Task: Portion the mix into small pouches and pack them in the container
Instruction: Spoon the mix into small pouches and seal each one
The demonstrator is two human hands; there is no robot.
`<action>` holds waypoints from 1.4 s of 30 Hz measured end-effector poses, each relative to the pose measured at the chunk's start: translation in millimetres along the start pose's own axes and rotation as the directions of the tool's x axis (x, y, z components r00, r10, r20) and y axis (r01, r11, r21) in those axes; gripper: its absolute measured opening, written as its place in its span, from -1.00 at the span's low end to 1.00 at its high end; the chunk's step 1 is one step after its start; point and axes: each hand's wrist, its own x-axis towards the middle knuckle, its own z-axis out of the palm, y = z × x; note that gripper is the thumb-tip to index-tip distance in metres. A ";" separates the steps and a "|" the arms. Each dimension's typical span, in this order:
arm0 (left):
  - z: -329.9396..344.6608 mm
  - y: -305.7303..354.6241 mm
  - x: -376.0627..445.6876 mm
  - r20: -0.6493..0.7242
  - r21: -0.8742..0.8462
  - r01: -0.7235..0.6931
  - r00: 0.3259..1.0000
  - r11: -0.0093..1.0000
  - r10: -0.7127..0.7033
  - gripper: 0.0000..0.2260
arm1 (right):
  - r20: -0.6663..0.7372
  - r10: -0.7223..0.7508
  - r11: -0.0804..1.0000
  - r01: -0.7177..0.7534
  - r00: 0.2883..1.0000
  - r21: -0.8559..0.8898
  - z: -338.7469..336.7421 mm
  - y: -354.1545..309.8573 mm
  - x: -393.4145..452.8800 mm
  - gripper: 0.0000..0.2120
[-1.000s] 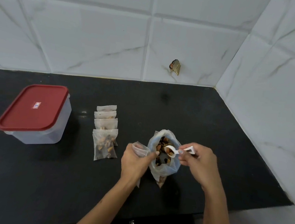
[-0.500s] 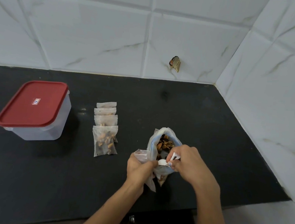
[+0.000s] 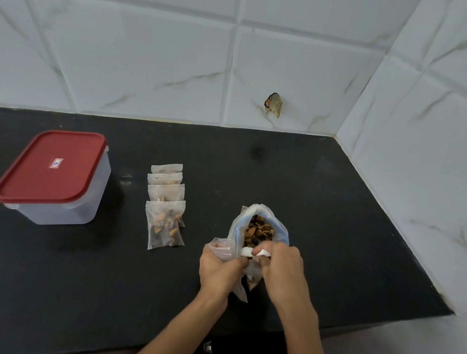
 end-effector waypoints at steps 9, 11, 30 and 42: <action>-1.4 7.7 3.0 0.031 0.008 -0.010 0.999 1.000 0.010 -0.52 | -0.056 0.014 0.995 -0.020 0.998 -0.101 -16.9 3.1 -0.3 -0.77; -2.8 6.1 4.7 0.053 0.014 -0.004 0.999 1.000 0.004 -0.50 | 0.010 0.033 0.987 -0.031 0.999 -0.159 -17.0 -0.6 -0.3 -0.76; -9.1 47.9 26.6 0.019 0.140 -0.056 0.998 0.989 0.054 -0.18 | -0.268 -0.044 0.993 0.071 0.962 0.090 -10.9 3.5 35.3 -0.79; 10.9 71.2 53.5 0.110 0.012 0.081 0.991 0.997 -0.081 -0.67 | 0.012 0.023 0.999 -0.023 1.000 0.024 0.5 12.7 56.9 -0.81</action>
